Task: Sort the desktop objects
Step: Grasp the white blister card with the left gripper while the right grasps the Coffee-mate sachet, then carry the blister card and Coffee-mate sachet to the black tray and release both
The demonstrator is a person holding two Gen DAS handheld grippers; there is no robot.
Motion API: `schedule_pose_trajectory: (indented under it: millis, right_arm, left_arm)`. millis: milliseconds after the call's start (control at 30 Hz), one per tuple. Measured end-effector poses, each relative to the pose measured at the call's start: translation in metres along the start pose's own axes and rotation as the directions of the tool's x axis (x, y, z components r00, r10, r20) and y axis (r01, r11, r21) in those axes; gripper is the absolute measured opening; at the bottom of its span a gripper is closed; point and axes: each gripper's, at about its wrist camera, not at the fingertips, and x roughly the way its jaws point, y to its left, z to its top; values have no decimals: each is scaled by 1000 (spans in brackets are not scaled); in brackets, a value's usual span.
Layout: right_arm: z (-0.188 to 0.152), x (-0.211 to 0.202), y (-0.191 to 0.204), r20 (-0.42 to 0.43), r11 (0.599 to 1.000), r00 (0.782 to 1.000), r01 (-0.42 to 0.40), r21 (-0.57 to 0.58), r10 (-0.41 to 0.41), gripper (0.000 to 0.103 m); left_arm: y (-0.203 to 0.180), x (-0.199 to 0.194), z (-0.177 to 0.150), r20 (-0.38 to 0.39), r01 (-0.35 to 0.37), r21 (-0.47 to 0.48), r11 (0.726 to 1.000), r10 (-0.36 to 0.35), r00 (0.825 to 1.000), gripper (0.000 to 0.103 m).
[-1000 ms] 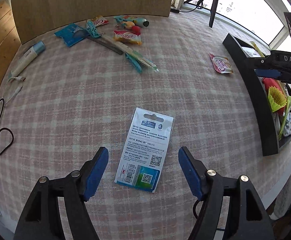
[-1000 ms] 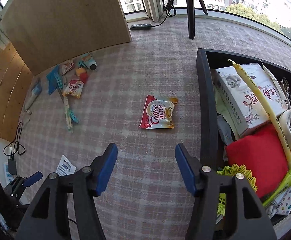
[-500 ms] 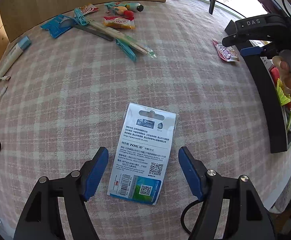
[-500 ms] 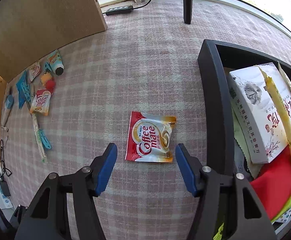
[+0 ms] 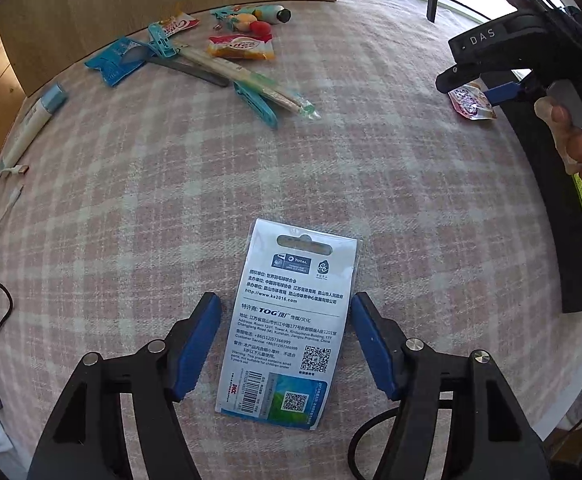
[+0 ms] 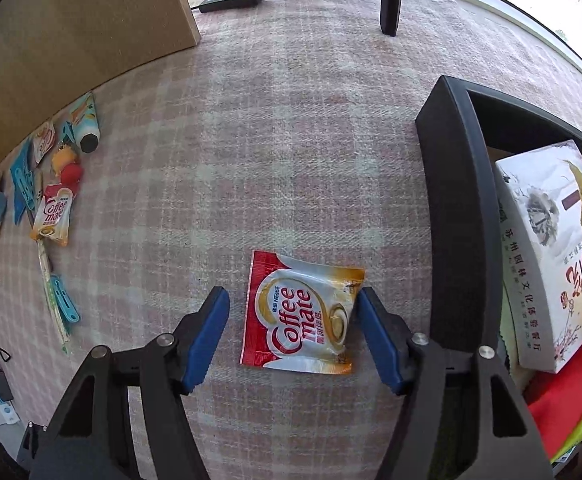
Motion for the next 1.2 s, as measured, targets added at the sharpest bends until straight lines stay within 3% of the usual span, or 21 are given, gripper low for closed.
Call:
schedule_pose_trajectory:
  millis: [167,267,367,567,633,700,800,1033,1200]
  right_arm:
    - [-4,2,25,-8,998,1000,7,-66,-7,66]
    - [-5,4,36,5,993,998,58,-101,-58,60]
    - [-5,4,41,6,992,998,60,-109,-59,50]
    - [-1,3,36,-5,998,1000,-1,-68,1,42]
    - [1,0,30,5,999,1000,-25,-40,25,31]
    - [3,1,20,-11,999,999,-41,-29,41,9]
    - [-4,5,10,-5,998,999,-51,-48,51,10]
    - [-41,-6,3,27,998,999,-42,-37,43,7]
    - [-48,-33,9,47,998,997,-61,-35,63,7]
  left_arm:
    - [-3,1,7,5,-3,3,1000,3,1000,57]
    - [-5,2,12,13,-7,1,1000,7,1000,56]
    - [-7,3,16,22,-8,-7,1000,8,1000,56]
    - [2,3,27,33,23,-86,996,-21,999,55]
    - [18,3,26,35,31,-118,993,-27,999,55]
    - [27,4,28,37,34,-136,990,-29,999,55]
    - [38,1,23,38,26,-128,991,-21,999,55]
    - [42,-27,-43,61,31,-162,986,-21,998,55]
    - [42,-50,-36,106,37,-165,986,-19,994,55]
